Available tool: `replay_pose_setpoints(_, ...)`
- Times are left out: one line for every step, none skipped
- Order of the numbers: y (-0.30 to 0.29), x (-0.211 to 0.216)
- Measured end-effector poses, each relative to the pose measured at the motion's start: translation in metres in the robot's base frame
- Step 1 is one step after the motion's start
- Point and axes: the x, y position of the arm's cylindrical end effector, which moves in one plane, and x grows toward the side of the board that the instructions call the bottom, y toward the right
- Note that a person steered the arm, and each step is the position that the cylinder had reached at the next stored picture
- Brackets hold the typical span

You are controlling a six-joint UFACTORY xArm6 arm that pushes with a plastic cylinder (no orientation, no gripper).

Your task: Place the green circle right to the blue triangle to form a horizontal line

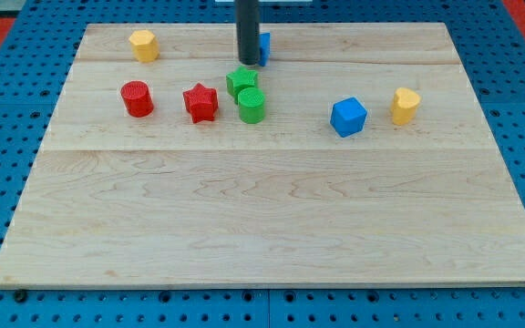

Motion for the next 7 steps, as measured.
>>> replay_pose_setpoints(0.016,-0.001)
replay_pose_setpoints(0.013,0.014)
replay_pose_setpoints(0.01,0.014)
replay_pose_setpoints(0.004,0.014)
replay_pose_setpoints(-0.054,0.014)
replay_pose_setpoints(-0.101,0.02)
replay_pose_setpoints(-0.099,0.068)
